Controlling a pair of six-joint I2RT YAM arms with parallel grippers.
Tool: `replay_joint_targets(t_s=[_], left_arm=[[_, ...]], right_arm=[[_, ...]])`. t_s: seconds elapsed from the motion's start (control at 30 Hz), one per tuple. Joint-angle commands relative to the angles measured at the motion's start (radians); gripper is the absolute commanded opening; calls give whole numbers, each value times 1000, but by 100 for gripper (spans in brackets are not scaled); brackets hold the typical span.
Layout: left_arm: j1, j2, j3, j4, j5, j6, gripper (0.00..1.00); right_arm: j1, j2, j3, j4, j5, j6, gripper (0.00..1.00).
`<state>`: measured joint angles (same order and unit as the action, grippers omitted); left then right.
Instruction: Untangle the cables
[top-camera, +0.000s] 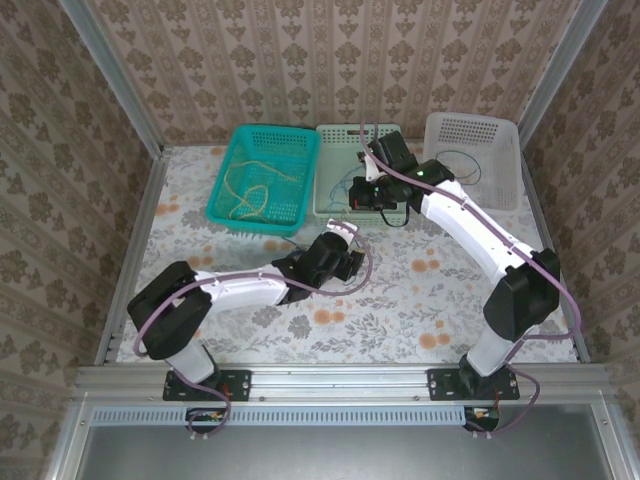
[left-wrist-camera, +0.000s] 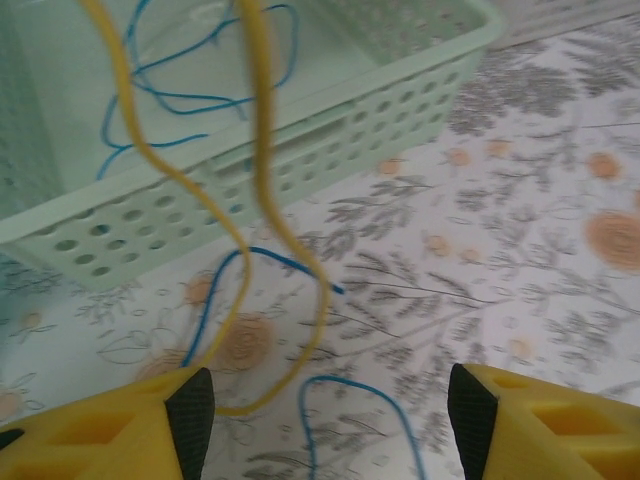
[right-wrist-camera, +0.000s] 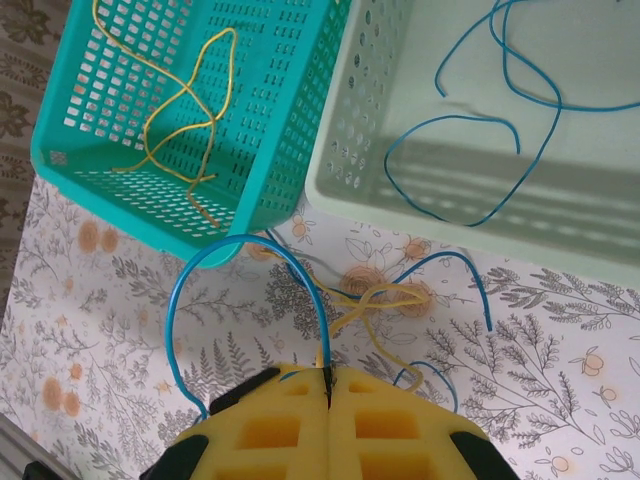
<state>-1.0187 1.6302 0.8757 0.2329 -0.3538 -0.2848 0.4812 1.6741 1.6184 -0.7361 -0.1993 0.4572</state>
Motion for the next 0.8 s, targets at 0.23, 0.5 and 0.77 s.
replay_joint_targets(t_s=[0.23,0.5,0.77], left_arm=[[8,37,46,179,-100,83,66],[32,94,88,242,-94,67,51],[31,19,60,208,-51,103,6]], right_arm=[[-9,-55,-27,20,-34,27,0],[-9,-74,-57,30,-28,34,0],[-36,-73,-65,-22,81,-42,0]])
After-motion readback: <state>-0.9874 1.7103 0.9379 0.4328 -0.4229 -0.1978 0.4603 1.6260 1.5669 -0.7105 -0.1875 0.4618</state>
